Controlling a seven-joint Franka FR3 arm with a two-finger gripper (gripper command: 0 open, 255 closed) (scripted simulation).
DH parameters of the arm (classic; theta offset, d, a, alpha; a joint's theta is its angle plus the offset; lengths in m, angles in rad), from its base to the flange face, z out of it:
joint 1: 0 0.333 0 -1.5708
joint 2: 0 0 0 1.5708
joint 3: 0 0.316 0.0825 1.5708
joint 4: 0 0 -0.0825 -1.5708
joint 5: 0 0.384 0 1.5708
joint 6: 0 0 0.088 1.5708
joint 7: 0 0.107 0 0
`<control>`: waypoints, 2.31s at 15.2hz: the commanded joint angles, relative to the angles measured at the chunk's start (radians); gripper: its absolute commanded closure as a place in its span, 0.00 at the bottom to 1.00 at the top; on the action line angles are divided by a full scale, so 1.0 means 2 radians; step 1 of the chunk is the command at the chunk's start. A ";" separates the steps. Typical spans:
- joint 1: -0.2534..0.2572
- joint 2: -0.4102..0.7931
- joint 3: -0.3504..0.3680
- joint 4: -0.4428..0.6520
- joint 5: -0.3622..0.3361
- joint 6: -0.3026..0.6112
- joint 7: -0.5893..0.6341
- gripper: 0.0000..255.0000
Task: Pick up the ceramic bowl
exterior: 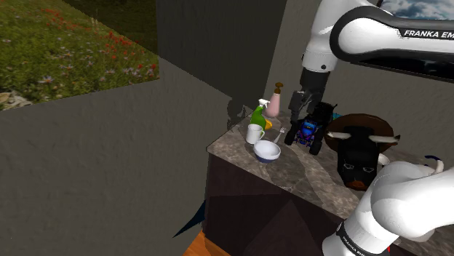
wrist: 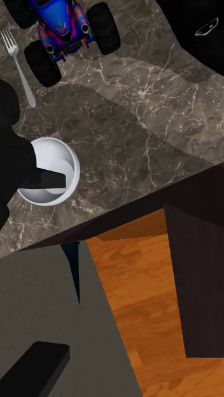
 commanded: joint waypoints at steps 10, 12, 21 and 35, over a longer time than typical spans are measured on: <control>-0.011 0.089 -0.031 -0.068 -0.027 0.165 -0.028 0.00; -0.014 0.118 -0.038 -0.076 -0.033 0.202 -0.034 0.00; -0.026 0.276 -0.064 -0.069 -0.053 0.361 -0.058 0.00; -0.034 0.411 -0.074 -0.052 -0.064 0.482 -0.061 0.00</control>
